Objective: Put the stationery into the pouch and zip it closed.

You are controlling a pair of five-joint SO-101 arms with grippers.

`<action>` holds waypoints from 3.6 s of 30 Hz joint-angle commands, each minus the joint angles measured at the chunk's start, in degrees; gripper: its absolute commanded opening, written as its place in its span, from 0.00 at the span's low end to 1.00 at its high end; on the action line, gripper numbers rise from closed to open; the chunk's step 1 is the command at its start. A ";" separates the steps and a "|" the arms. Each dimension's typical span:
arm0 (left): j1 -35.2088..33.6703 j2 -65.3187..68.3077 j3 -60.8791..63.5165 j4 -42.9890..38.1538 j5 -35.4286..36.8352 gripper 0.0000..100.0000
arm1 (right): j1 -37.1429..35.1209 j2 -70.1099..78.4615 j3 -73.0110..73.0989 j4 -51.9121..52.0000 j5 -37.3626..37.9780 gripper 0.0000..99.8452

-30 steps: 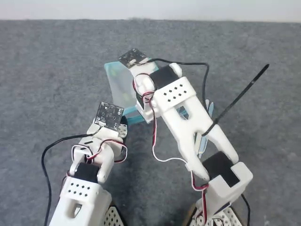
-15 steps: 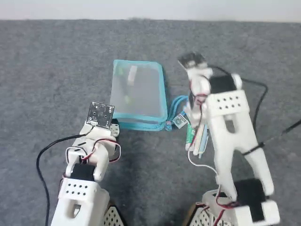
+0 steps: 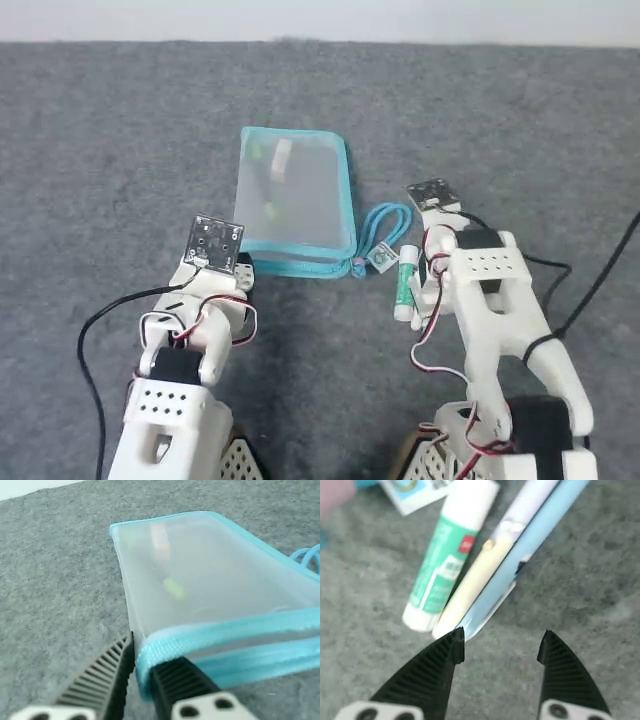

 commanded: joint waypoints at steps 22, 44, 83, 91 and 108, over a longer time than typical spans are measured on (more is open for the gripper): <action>-0.09 -0.26 -1.01 -1.05 -0.18 0.01 | 1.19 12.97 -2.11 -7.34 -3.96 0.00; 0.00 -0.18 -1.01 -1.23 -0.18 0.01 | -6.55 -22.90 -21.10 31.43 10.46 0.01; 5.54 -0.26 -1.01 -1.23 -0.09 0.01 | -20.26 13.05 -45.89 18.86 -7.74 0.01; 10.90 -0.26 -1.01 -1.14 -0.18 0.01 | -20.18 27.38 -62.77 22.73 -16.70 0.02; 10.37 -0.26 -1.01 -1.32 -0.26 0.01 | -22.55 13.67 -64.88 32.04 -2.90 0.25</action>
